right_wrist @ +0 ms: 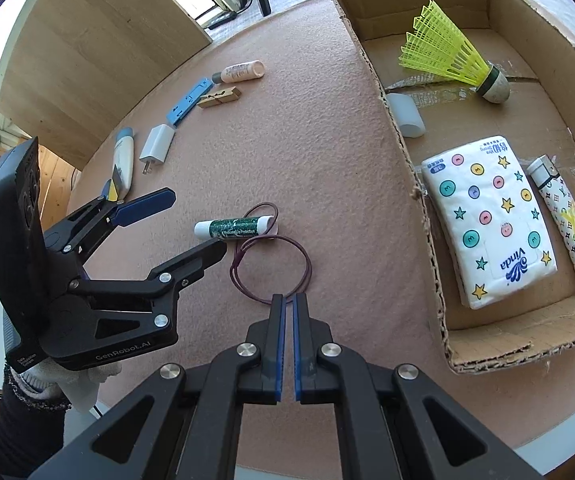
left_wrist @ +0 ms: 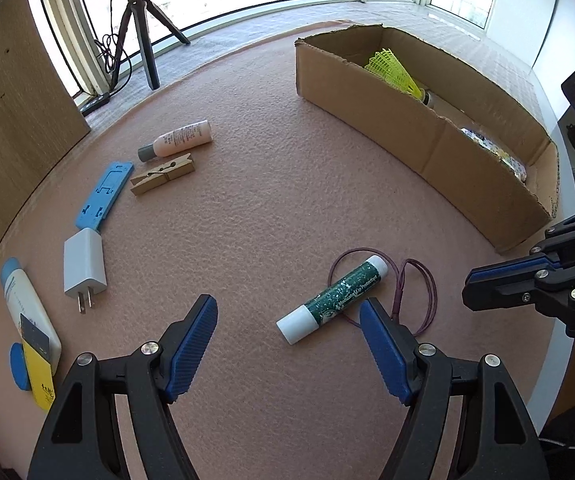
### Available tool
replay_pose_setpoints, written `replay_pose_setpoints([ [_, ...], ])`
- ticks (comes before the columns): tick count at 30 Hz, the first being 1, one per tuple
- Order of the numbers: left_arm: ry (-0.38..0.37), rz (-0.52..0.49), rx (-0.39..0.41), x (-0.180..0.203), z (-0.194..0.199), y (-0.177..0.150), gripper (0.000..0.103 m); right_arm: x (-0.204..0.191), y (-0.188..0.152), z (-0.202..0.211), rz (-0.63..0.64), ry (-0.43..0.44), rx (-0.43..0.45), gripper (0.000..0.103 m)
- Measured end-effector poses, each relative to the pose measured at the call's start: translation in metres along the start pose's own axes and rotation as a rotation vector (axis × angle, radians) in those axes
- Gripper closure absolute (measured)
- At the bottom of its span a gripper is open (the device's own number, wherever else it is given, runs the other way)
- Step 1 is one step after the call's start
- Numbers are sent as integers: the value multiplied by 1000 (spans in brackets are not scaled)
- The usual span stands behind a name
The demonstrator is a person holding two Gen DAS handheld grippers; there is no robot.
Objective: Organize objects
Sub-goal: 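Grasp the green lip balm with the left gripper while the right gripper regrasps the purple cord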
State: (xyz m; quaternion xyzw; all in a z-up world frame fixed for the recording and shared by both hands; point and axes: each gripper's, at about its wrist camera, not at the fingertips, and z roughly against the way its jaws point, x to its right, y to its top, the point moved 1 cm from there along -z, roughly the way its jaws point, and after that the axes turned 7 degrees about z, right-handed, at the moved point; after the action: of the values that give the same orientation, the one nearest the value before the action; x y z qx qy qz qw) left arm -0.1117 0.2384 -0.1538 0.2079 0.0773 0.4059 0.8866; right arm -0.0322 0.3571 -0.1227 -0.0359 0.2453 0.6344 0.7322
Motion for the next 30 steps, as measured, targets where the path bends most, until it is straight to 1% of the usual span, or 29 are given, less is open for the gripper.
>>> replay_pose_setpoints([
  [2, -4, -5, -13, 3, -5, 1, 26, -1, 1, -1, 5, 18, -4, 100],
  [4, 5, 1, -29, 3, -10, 1, 29, -2, 3, -4, 13, 10, -5, 98],
  [6, 4, 7, -46, 1, -14, 1, 44, -2, 6, -9, 12, 12, -11, 98],
  [7, -9, 16, -48, 1, -15, 1, 46, -2, 7, -12, 7, 18, -14, 98],
  [8, -20, 28, -47, 0, -14, 1, 52, -1, 8, -16, 3, 22, -21, 98],
  [9, -23, 39, -46, -2, -14, 2, 59, -1, 9, -19, 2, 25, -30, 97],
  [10, -20, 50, -44, -4, -13, 2, 63, 0, 10, -23, 0, 25, -37, 97],
  [12, -8, 79, -39, -9, -12, 3, 73, -1, 10, -29, 4, 24, -50, 97],
  [14, 8, 125, -44, -19, -14, 3, 78, -2, 10, -32, 12, 19, -51, 97],
  [17, 14, 182, -40, -34, -12, -1, 78, -6, 13, -33, 28, 14, -45, 96],
  [19, 14, 196, -40, -41, -9, -5, 78, -8, 15, -31, 31, 20, -35, 83],
  [20, 13, 201, -40, -44, -8, -7, 78, -9, 17, -31, 26, 35, -32, 80],
  [21, 11, 205, -40, -47, -6, -9, 78, -10, 18, -32, 25, 43, -29, 74],
  [22, 9, 211, -42, -49, -5, -10, 77, -12, 20, -32, 26, 43, -26, 70],
  [23, 7, 218, -44, -51, -5, -11, 70, -14, 22, -32, 27, 39, -22, 69],
  [24, 6, 223, -41, -53, -4, -12, 60, -15, 24, -33, 27, 37, -21, 69],
  [26, 7, 227, -28, -54, -1, -12, 52, -16, 28, -35, 20, 42, -21, 69],
  [30, 10, 233, -29, -55, -4, -6, 52, -15, 37, -42, 3, 41, -33, 69],
])
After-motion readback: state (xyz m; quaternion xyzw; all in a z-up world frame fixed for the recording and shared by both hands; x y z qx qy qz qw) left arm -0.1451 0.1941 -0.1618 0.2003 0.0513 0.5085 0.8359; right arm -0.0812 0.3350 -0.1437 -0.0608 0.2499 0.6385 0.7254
